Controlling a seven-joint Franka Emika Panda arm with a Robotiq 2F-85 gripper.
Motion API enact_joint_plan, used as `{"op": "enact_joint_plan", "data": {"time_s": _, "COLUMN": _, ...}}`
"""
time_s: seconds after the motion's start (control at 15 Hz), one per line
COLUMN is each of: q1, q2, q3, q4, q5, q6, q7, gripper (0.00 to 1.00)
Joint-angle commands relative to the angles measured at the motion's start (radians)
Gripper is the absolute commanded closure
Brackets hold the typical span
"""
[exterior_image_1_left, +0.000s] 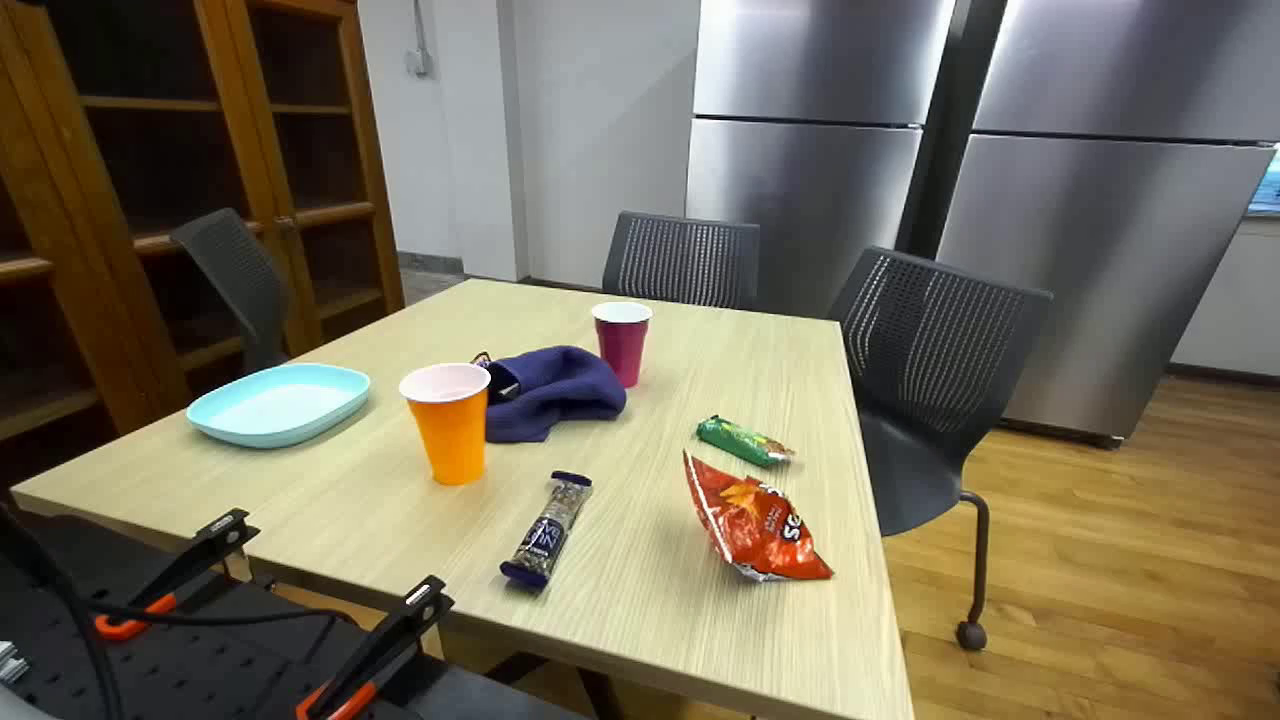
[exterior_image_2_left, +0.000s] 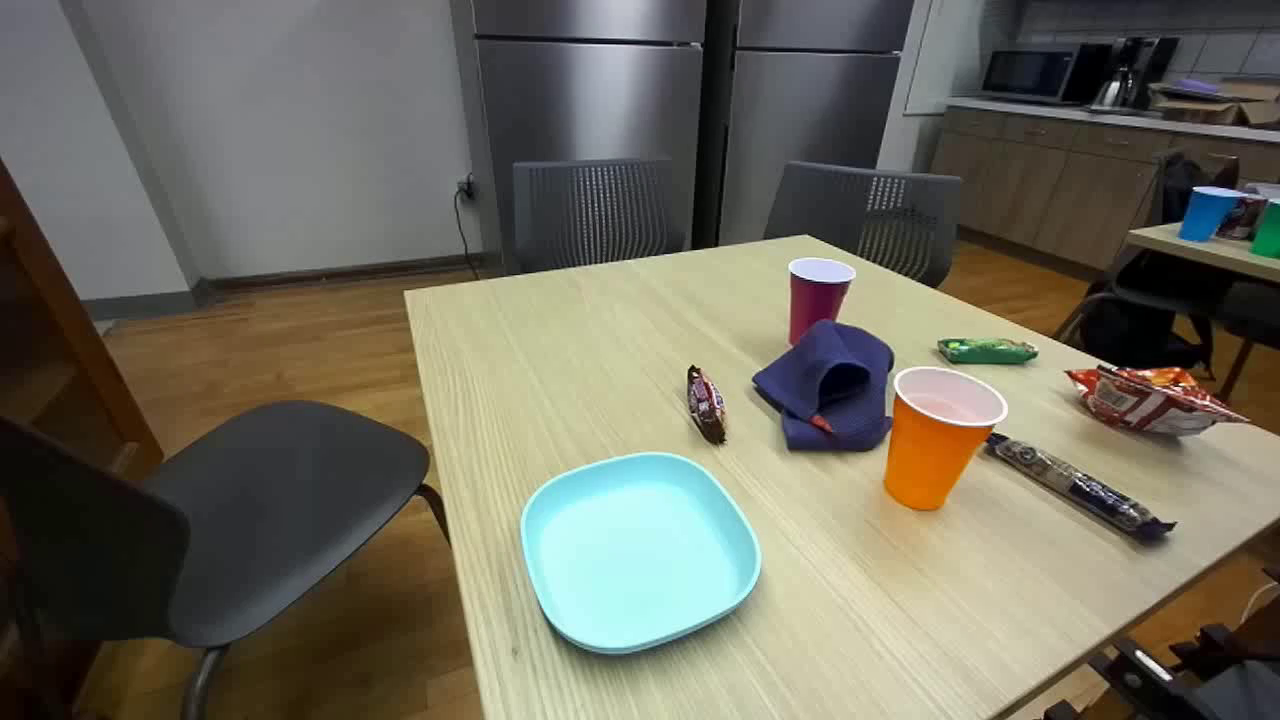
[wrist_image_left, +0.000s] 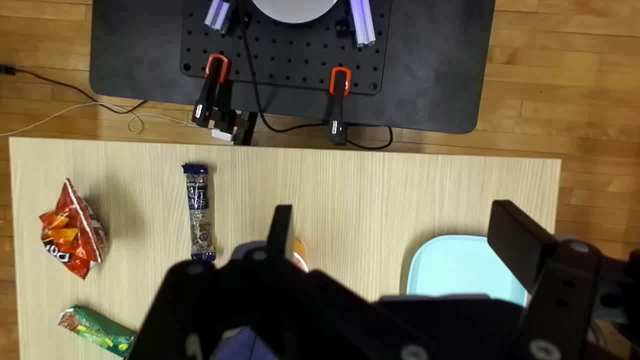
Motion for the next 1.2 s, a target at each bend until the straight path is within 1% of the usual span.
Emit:
{"op": "enact_joint_plan", "data": {"time_s": 0.0, "q1": -0.001, "q2": 0.001, "q3": 0.001, "q4": 0.002, "q5": 0.000, "q6": -0.001, "q7": 0.000, "gripper": 0.00}}
{"op": "enact_joint_plan", "data": {"time_s": 0.73, "q1": -0.001, "q2": 0.001, "q3": 0.001, "q4": 0.002, "q5": 0.000, "q6": -0.001, "q7": 0.000, "gripper": 0.00}}
{"op": "enact_joint_plan", "data": {"time_s": 0.93, "q1": -0.031, "q2": 0.000, "q3": -0.048, "q4": 0.010, "q5": -0.008, "q6": 0.033, "q7": -0.016, "gripper": 0.00}}
{"op": "enact_joint_plan", "data": {"time_s": 1.13, "q1": -0.091, "q2": 0.009, "q3": -0.128, "q4": 0.019, "q5": -0.026, "q6": 0.081, "q7": -0.022, "gripper": 0.00}}
